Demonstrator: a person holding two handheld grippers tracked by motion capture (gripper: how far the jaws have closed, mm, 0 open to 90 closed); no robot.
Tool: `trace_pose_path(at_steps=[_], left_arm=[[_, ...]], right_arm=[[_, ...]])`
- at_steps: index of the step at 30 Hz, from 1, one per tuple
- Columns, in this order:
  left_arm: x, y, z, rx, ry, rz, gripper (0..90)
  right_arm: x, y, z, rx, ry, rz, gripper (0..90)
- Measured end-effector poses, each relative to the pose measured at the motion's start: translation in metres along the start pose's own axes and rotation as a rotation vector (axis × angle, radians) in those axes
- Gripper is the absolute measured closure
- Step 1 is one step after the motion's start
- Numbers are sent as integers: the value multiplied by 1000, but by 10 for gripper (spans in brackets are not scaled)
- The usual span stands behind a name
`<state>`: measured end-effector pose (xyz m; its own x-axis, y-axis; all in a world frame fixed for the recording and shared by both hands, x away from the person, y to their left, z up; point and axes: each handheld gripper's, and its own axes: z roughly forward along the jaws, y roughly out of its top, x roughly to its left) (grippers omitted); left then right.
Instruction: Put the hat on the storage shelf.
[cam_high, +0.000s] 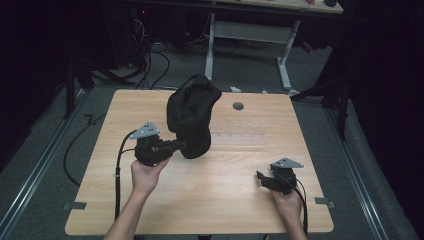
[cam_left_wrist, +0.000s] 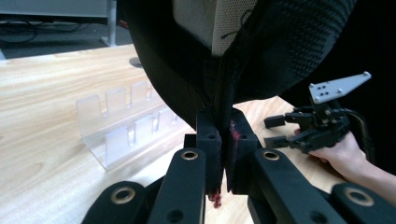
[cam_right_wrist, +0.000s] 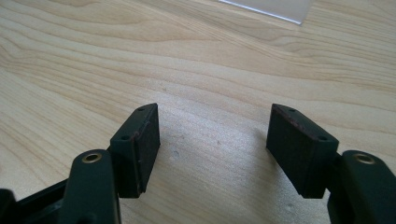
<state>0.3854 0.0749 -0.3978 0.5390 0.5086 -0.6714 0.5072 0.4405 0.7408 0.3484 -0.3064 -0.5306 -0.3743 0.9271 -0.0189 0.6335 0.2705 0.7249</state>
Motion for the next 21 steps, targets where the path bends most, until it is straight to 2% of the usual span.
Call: trace_pose_path(at_steps=[6,13,17,21], left_arm=[[3,4,6,-22,35,41,861],[13,11,11,-51,67,46,861],[21,15,16,-68,101,45,861],[22,16,21,-77,107,54,861]], right_arm=[[0,0,0,0,-3,-2,349],[0,0,0,2,-3,4,349],[1,0,-1,3,-4,9,347],[0,0,0,1,-9,12,347]])
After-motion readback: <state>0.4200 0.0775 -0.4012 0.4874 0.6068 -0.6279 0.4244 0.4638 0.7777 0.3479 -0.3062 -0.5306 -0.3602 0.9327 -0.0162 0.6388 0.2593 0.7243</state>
